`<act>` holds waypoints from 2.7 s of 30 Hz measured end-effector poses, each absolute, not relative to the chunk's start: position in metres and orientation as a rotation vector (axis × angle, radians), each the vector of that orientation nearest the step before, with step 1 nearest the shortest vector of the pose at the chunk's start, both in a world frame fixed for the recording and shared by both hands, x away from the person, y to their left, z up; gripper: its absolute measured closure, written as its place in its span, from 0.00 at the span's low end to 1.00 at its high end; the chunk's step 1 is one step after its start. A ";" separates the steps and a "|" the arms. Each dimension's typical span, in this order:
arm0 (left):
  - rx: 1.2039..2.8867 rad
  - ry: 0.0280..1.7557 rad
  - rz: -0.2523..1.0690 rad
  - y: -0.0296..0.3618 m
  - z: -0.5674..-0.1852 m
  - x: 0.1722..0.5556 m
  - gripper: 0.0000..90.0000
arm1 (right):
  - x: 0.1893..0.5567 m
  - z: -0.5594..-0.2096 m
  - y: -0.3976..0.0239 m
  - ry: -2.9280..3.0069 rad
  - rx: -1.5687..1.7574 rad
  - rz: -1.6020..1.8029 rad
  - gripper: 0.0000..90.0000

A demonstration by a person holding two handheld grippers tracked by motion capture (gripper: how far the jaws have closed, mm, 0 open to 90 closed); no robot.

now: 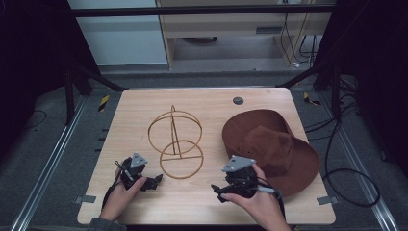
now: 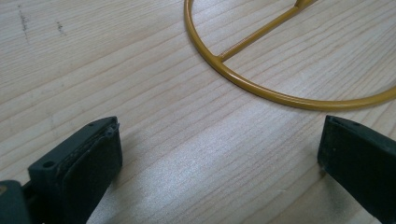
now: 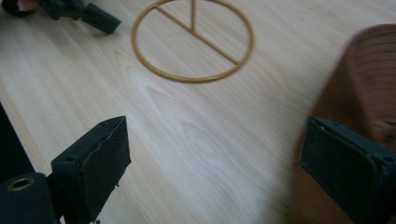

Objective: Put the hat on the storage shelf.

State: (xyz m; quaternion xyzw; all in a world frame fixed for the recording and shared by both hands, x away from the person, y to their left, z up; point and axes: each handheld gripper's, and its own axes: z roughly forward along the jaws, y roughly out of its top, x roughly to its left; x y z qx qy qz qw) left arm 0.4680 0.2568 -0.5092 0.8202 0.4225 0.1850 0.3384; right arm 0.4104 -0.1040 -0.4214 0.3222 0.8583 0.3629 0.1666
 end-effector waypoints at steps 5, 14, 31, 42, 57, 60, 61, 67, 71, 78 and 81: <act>2.136 1.101 0.482 0.257 -0.509 0.468 0.00 | 0.409 -0.402 -0.133 2.387 0.941 0.992 0.10; 2.136 1.101 0.482 0.257 -0.509 0.468 0.00 | 0.430 -0.373 -0.187 2.329 1.011 0.897 0.12; 2.135 1.102 0.482 0.257 -0.509 0.468 0.00 | 0.488 -0.351 -0.236 2.411 1.142 0.723 0.11; 2.135 1.101 0.481 0.257 -0.509 0.468 0.00 | 0.536 -0.352 -0.236 2.513 1.200 0.608 0.10; 2.130 1.103 0.482 0.256 -0.509 0.468 0.00 | 0.564 -0.375 -0.224 2.610 1.213 0.512 0.09; 2.132 1.102 0.481 0.256 -0.509 0.468 0.00 | 0.565 -0.377 -0.224 2.618 1.203 0.502 0.10; 2.132 1.102 0.481 0.256 -0.509 0.468 0.00 | 0.565 -0.378 -0.223 2.618 1.199 0.494 0.10; 2.130 1.103 0.482 0.256 -0.509 0.468 0.00 | 0.566 -0.380 -0.220 2.629 1.185 0.480 0.09; 2.131 1.103 0.482 0.256 -0.509 0.468 0.00 | 0.567 -0.382 -0.220 2.634 1.186 0.467 0.09; 2.132 1.102 0.481 0.256 -0.509 0.468 0.00 | 0.569 -0.390 -0.220 2.639 1.206 0.450 0.09; 2.135 1.101 0.481 0.257 -0.509 0.468 0.00 | 0.569 -0.394 -0.221 2.643 1.207 0.445 0.10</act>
